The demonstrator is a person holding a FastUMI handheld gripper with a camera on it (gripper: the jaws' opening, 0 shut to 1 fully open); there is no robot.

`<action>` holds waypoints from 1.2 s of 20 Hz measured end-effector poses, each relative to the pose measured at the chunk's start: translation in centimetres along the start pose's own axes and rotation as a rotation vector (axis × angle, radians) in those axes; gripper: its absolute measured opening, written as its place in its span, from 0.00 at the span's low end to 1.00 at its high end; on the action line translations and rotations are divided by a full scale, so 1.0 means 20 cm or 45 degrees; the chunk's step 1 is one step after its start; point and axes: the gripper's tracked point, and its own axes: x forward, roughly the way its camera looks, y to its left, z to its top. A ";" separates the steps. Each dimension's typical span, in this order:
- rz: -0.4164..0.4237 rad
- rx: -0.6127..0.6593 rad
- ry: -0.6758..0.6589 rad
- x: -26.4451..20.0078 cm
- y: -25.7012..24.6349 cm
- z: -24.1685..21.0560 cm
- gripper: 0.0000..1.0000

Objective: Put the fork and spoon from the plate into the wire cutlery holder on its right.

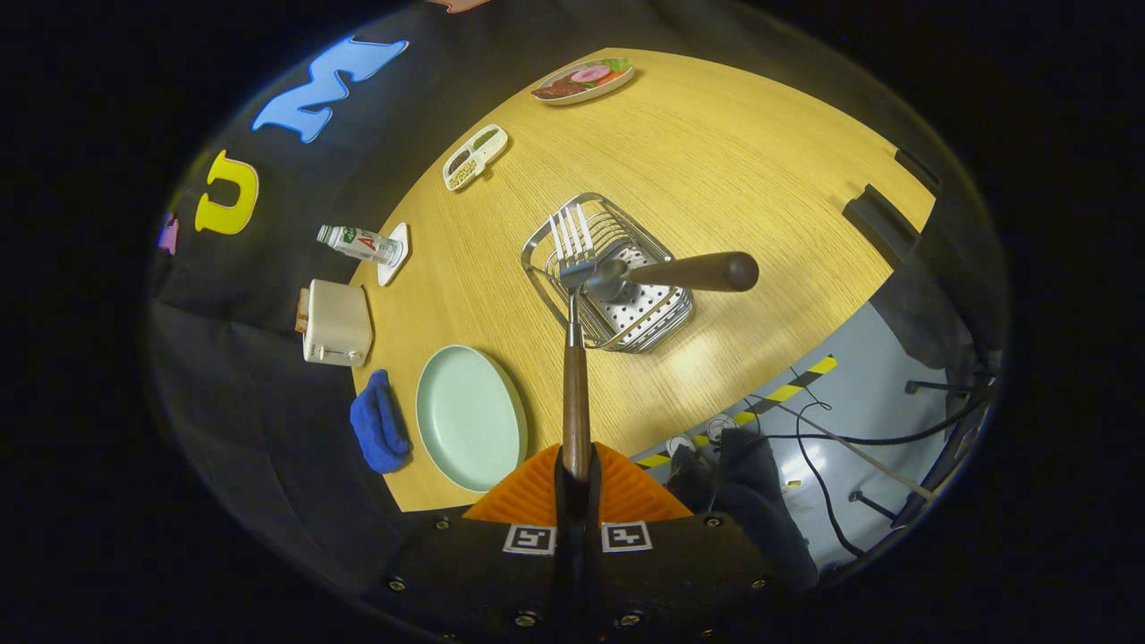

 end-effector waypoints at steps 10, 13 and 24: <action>0.004 0.051 -0.002 -0.02 -0.03 -0.02 0.08; 0.028 0.061 -0.016 -0.03 -0.01 -0.01 0.09; 0.040 0.017 -0.024 -0.02 0.02 -0.01 0.98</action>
